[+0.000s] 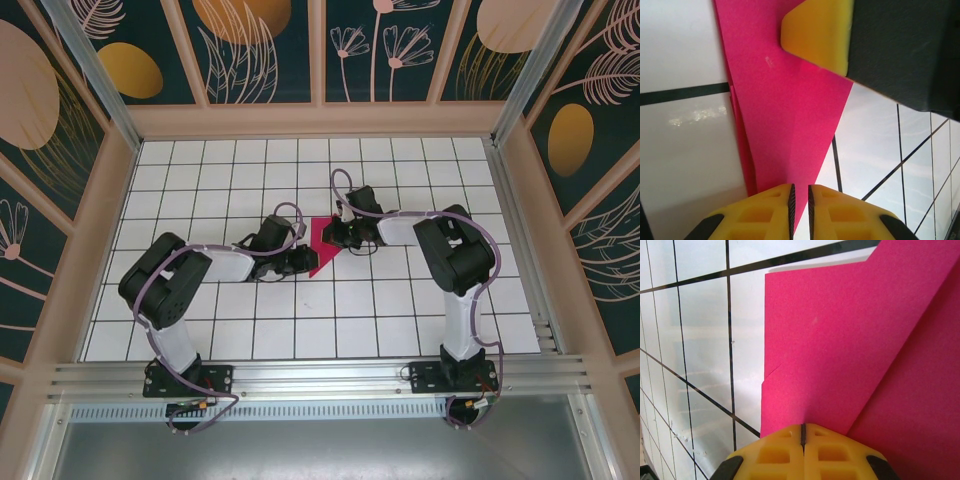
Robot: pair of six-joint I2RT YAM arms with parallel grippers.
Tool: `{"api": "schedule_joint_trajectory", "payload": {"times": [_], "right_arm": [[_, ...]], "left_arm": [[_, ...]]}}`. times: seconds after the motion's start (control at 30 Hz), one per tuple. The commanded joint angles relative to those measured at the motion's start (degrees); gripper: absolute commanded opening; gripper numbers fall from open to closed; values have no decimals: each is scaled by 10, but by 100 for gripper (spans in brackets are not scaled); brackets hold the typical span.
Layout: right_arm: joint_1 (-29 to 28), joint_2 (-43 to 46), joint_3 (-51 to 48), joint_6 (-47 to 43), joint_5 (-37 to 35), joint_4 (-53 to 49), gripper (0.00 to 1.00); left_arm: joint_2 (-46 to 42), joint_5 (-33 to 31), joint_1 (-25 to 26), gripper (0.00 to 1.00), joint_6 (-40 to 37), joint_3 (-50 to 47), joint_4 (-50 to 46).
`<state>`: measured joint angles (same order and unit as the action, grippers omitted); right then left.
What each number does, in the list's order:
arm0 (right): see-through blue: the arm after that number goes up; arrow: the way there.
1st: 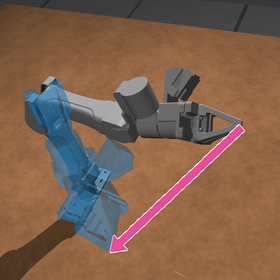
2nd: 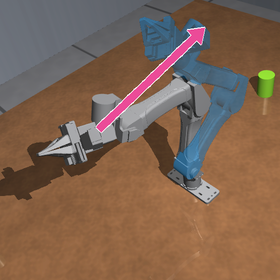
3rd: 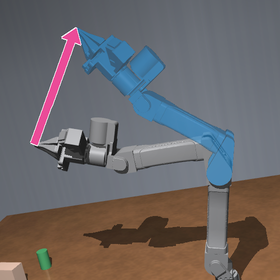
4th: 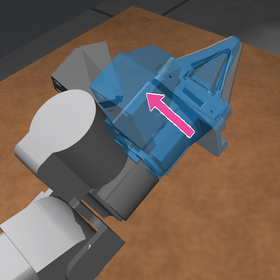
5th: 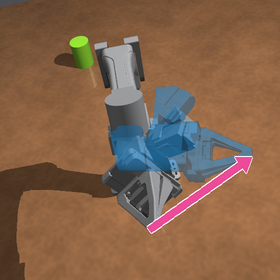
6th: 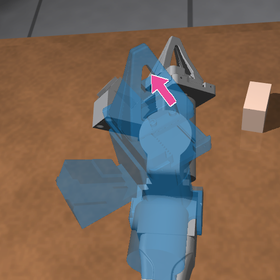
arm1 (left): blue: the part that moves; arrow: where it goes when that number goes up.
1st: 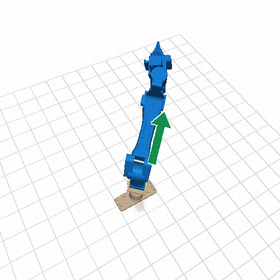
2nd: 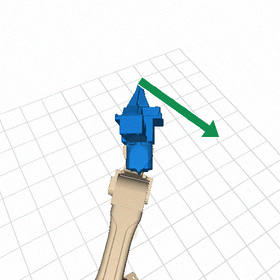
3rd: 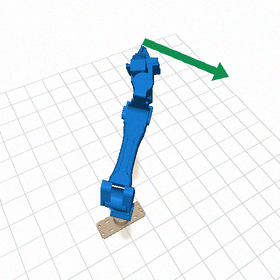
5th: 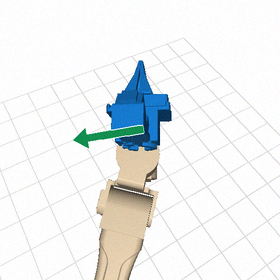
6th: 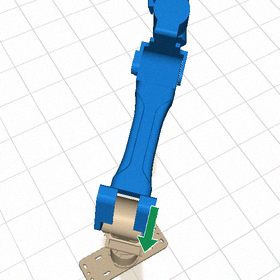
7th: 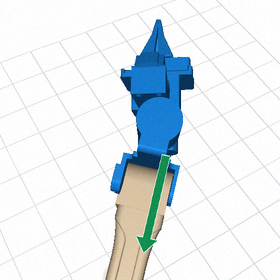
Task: Fold a paper plane with a square sheet of paper (pick it up from the middle)
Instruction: Fourth fold the wing at the center of the table.
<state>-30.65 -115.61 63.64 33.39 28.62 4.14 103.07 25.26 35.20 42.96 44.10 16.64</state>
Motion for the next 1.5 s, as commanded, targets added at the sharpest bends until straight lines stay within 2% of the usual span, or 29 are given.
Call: {"api": "schedule_joint_trajectory", "payload": {"times": [0.0,0.23,0.7,1.03,1.47], "right_arm": [[-4,-55,-18,-5,-53,-53,1],[-4,-55,-17,-4,-55,-55,1],[-3,-58,-14,-3,-57,-61,1],[-2,-59,-15,-3,-57,-61,0],[-1,-61,-15,-3,-59,-62,1]], "left_arm": [[12,23,-1,17,10,-6,21],[10,33,-1,15,13,-31,17],[0,16,3,13,-27,-44,-58],[-4,8,11,10,-81,-33,-126],[-25,10,17,9,-101,-42,-145]]}}
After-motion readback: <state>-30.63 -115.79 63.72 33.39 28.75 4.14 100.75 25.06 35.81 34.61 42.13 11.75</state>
